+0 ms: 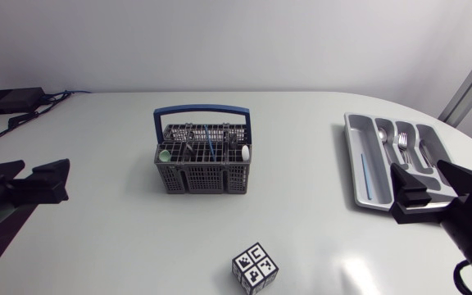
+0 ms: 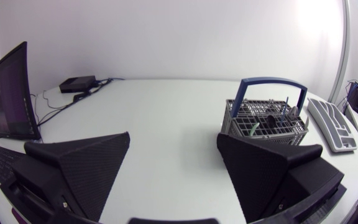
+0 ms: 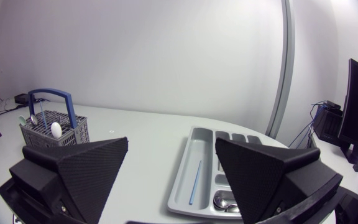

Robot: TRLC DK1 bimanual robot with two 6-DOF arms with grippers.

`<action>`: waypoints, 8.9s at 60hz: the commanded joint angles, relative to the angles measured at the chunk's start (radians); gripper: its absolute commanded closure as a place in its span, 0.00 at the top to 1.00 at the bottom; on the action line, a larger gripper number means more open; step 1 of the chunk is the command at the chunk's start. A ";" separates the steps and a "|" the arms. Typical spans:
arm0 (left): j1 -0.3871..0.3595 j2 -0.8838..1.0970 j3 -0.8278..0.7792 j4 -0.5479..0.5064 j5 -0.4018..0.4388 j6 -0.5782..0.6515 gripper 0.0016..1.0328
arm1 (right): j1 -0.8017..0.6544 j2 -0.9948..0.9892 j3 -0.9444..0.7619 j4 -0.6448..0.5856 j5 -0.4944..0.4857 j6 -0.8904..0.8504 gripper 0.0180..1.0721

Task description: Transfer all utensils from the basket to the drawer tray.

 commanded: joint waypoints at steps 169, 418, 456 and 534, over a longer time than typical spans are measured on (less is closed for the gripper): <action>-0.579 0.692 0.781 -0.458 -0.096 0.222 0.03 | 0.225 0.584 0.425 -0.437 -0.201 -0.211 0.95; -0.501 1.160 0.968 -0.452 0.605 0.052 0.66 | -0.707 1.477 0.830 -0.599 -0.279 -1.898 0.10; -0.521 1.299 0.993 -0.314 0.464 -0.013 0.62 | -0.675 1.351 0.798 -0.599 -0.273 -1.775 0.87; -0.535 1.373 1.099 -0.266 0.389 -0.062 0.04 | -0.330 1.017 0.560 -0.626 -0.391 -1.396 0.87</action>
